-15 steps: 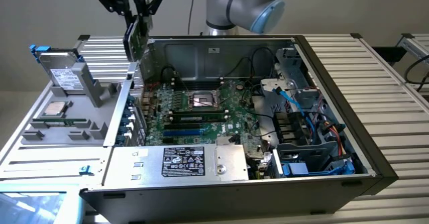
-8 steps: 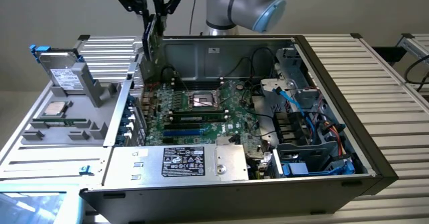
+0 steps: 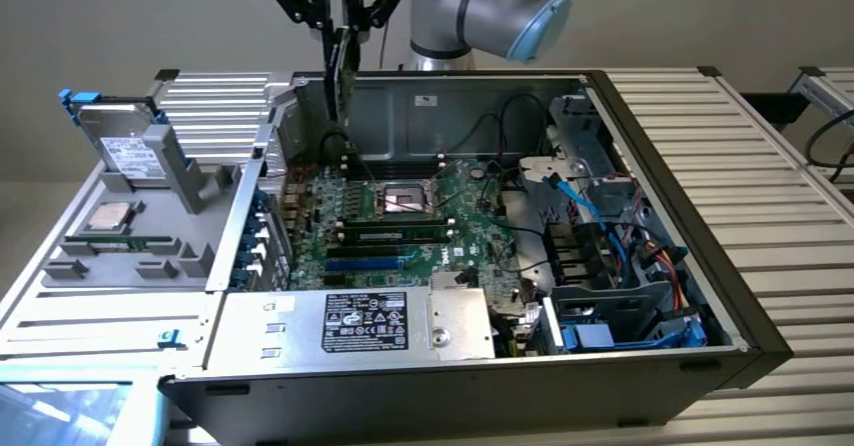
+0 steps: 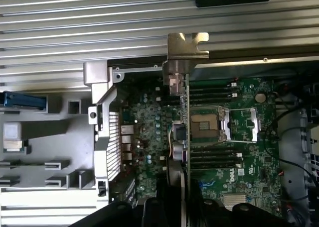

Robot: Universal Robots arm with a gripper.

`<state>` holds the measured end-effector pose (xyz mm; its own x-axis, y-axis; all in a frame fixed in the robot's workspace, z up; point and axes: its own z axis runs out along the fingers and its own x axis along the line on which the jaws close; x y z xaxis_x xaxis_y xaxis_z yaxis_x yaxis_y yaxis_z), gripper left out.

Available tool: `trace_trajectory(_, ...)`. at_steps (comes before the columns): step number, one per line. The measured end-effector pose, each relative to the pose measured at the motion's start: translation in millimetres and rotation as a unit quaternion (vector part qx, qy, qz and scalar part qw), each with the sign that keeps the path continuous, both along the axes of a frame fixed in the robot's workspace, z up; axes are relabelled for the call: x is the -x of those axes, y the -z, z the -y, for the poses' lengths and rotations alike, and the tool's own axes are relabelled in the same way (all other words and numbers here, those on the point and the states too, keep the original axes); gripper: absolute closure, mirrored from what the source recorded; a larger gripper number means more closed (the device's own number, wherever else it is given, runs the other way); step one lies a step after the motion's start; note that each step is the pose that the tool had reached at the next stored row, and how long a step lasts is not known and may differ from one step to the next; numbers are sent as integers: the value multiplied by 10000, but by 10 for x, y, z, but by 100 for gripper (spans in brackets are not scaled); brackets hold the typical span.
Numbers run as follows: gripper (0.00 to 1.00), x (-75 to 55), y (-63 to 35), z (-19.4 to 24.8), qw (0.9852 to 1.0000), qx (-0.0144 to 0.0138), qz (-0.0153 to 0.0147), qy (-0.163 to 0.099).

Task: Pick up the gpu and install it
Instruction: 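Pick up the gpu and move the gpu toward the slot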

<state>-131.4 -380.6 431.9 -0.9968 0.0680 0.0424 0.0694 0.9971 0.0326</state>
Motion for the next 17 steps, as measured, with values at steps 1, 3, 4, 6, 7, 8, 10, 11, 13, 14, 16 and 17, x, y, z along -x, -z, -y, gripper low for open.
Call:
trace_trajectory(1,72,-45,0,8,10000,0,0,-1)
trace_trajectory(3,72,-121,-1,34,10000,1,-1,0)
trace_trajectory(4,72,-153,0,50,10000,0,-1,0)
trace_trajectory(6,72,-209,0,82,10000,-1,0,0)
trace_trajectory(7,72,-235,0,96,10000,-1,0,0)
trace_trajectory(8,72,-261,0,106,10000,-1,0,-1)
trace_trajectory(10,72,-317,0,116,10000,-1,0,0)
trace_trajectory(11,72,-344,1,118,10000,-2,0,0)
trace_trajectory(13,72,-399,0,121,10000,-1,0,-1)
trace_trajectory(14,72,-431,0,122,10000,-1,0,0)
trace_trajectory(16,72,-490,1,123,10000,-1,0,0)
trace_trajectory(17,72,-517,1,124,10000,-1,0,0)
